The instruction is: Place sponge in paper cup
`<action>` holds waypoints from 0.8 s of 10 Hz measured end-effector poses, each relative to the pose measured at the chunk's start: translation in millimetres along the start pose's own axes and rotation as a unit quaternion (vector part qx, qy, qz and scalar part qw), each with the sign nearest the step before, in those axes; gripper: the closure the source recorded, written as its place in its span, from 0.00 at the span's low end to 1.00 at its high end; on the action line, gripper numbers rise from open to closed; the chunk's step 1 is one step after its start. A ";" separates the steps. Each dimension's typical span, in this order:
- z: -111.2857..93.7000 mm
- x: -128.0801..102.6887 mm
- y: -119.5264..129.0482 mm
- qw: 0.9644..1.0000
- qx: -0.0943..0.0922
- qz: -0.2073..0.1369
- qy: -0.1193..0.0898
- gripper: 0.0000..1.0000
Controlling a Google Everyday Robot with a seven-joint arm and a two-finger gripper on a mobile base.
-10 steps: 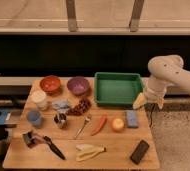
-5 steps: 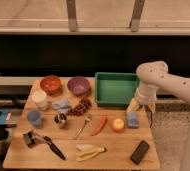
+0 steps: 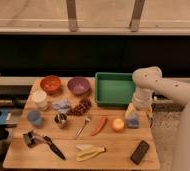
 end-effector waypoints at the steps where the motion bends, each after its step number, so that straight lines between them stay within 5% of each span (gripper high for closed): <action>1: 7.8 -0.5 0.6 1.000 -0.001 0.001 0.008 0.20; 8: 49.3 -16.2 18.2 0.999 0.007 -0.003 0.044 0.20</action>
